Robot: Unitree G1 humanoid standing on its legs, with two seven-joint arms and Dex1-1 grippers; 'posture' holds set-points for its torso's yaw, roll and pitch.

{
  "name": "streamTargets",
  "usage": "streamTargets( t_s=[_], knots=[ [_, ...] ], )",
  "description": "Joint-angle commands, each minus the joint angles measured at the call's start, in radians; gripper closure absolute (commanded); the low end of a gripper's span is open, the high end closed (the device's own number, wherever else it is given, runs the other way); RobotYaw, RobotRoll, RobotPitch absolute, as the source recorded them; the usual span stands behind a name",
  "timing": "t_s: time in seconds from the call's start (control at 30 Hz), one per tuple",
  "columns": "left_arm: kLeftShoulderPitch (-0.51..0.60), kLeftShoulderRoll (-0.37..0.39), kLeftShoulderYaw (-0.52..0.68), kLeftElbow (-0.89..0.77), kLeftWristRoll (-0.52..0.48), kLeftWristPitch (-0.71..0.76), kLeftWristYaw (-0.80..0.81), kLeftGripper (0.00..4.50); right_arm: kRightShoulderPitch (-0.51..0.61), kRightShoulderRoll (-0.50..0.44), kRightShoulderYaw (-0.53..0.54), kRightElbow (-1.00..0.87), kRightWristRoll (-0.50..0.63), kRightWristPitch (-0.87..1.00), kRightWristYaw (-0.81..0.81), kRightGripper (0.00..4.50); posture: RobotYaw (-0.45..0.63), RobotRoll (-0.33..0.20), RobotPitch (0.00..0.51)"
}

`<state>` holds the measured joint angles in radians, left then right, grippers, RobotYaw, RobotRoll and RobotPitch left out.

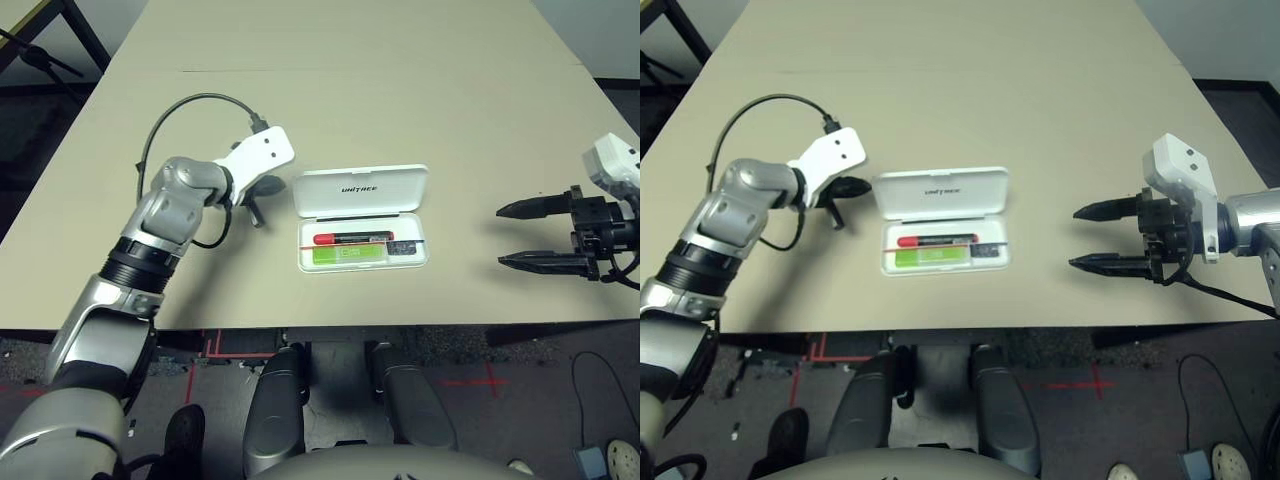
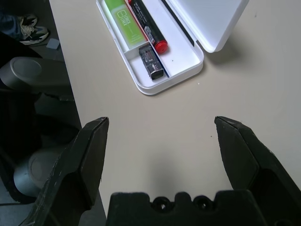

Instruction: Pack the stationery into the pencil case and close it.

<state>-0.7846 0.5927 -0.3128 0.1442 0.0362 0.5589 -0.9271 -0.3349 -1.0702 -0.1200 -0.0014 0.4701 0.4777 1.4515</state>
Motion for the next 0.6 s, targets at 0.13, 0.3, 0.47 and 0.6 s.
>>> streamTargets(
  t_s=[0.13,0.3,0.47,0.6],
  knots=[
    [0.005,-0.003,0.012,-0.092,-0.052,0.049,-0.053,4.47,0.002,-0.001,0.017,0.001,-0.007,-0.011,0.004,0.00,-0.02,0.000,0.196],
    [0.021,0.008,0.001,-0.171,-0.085,0.079,-0.094,4.47,0.000,-0.003,0.022,0.009,-0.013,-0.018,0.007,0.00,-0.02,0.000,0.195],
    [0.041,-0.002,-0.038,-0.249,-0.107,0.102,-0.130,4.47,-0.011,-0.004,0.037,0.023,-0.019,-0.029,0.010,0.00,-0.01,0.000,0.188],
    [0.048,-0.032,-0.085,-0.283,-0.115,0.117,-0.141,4.47,-0.023,-0.001,0.051,0.039,-0.030,-0.042,0.013,0.00,-0.01,0.000,0.188]
  ],
)
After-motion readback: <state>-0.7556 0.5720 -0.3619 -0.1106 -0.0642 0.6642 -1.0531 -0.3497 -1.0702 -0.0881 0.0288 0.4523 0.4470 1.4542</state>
